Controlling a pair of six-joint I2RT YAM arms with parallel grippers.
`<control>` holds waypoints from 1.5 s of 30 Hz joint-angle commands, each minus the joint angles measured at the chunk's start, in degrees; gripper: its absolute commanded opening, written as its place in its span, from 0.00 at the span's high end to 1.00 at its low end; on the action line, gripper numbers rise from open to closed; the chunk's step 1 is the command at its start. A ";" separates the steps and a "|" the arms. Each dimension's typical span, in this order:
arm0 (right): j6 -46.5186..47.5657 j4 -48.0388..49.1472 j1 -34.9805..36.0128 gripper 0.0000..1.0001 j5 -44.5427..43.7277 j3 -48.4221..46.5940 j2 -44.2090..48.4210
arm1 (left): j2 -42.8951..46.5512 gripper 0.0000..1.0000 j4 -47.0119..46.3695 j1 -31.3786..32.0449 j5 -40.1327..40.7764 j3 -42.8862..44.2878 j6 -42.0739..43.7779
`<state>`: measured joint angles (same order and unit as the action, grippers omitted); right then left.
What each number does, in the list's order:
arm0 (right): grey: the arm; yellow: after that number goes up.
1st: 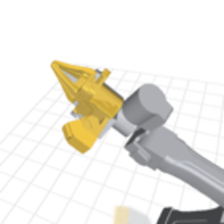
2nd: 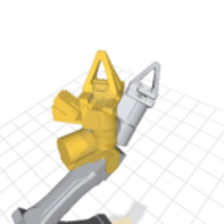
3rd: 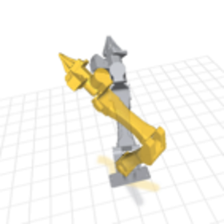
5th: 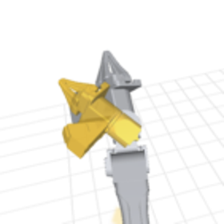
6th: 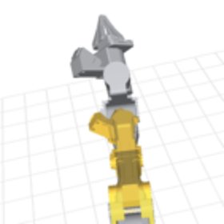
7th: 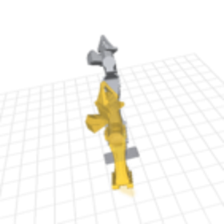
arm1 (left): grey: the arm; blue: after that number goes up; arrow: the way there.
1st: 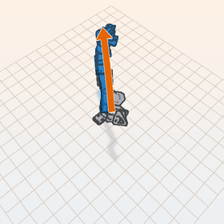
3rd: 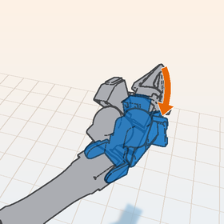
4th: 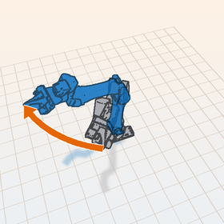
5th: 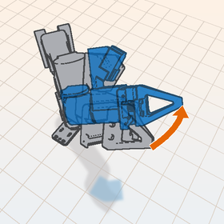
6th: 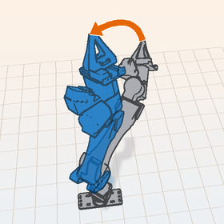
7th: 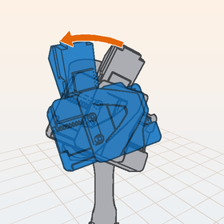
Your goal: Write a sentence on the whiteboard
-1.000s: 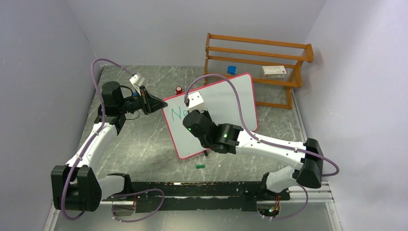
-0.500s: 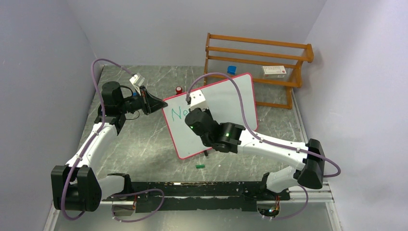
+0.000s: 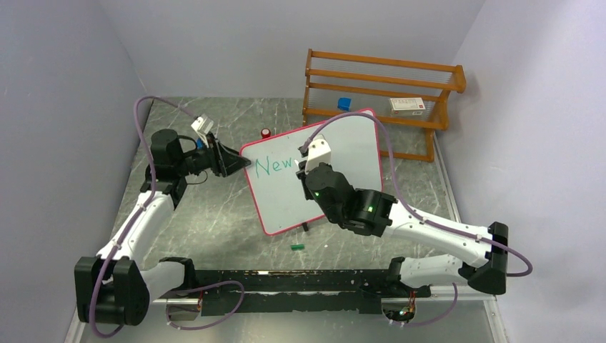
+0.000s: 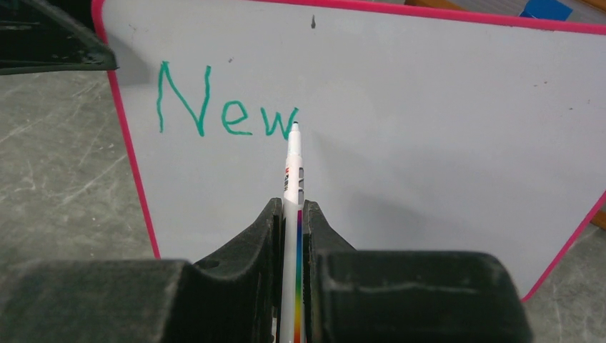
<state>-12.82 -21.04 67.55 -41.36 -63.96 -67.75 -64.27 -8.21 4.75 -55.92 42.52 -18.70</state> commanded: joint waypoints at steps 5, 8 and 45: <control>-0.67 1.88 -0.27 1.00 0.43 3.35 4.06 | 4.06 0.51 -11.19 0.34 0.62 -8.35 -10.35; -0.84 1.70 -0.33 1.00 0.41 3.58 4.52 | 2.83 0.55 -17.28 0.34 -0.49 -10.47 -14.78; 3.19 0.12 -0.31 1.00 -5.09 1.95 2.39 | -5.43 0.95 3.24 -3.83 -4.87 -1.03 3.25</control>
<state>-10.46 -20.99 67.48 -43.72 -60.73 -64.45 -69.45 -7.38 1.89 -62.76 40.49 -18.65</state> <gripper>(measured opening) 0.138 0.081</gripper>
